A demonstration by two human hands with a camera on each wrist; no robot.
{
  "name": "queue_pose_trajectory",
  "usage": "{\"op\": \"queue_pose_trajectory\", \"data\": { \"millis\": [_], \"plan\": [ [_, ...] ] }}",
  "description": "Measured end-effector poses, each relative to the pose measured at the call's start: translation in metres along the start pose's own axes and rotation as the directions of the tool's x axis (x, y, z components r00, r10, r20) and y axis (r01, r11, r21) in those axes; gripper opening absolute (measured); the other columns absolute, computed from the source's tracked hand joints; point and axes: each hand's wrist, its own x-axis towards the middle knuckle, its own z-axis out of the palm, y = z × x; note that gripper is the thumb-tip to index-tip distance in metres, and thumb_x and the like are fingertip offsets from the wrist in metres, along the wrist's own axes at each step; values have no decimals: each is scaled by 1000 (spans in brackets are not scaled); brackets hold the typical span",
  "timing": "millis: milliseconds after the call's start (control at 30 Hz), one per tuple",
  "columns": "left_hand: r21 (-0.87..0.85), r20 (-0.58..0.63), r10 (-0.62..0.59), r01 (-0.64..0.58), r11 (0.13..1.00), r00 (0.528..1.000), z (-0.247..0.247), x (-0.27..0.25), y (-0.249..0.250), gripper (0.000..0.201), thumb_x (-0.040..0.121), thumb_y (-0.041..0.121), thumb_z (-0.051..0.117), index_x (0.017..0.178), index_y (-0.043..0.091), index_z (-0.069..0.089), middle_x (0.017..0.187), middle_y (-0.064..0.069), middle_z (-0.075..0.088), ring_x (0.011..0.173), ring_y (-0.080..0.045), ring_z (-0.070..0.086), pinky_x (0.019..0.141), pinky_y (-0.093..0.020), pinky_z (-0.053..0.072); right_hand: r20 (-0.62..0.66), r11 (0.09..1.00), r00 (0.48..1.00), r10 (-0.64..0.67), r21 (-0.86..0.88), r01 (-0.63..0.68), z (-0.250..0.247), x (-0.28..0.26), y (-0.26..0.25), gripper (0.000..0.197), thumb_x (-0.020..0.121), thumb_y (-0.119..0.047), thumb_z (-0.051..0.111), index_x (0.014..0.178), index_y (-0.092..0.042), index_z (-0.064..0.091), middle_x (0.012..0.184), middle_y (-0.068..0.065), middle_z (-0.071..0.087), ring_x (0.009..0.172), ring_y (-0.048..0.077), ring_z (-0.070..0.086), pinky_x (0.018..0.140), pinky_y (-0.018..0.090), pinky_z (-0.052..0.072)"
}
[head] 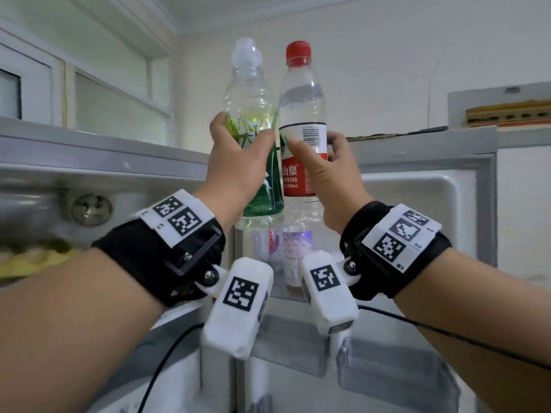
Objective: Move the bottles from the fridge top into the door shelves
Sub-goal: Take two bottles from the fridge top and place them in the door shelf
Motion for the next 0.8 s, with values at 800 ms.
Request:
{"op": "queue_pose_trajectory", "data": {
  "millis": [800],
  "plan": [
    [-138, 345, -150, 207, 968, 927, 124, -75, -60, 72, 94, 36, 61, 149, 38, 15, 136, -4, 54, 112, -24, 61, 98, -49, 52, -147, 930, 989, 25, -359, -77, -145, -62, 3, 55, 81, -23, 78, 126, -20, 46, 105, 2, 70, 92, 18, 74, 75, 32, 62]
  ]
}}
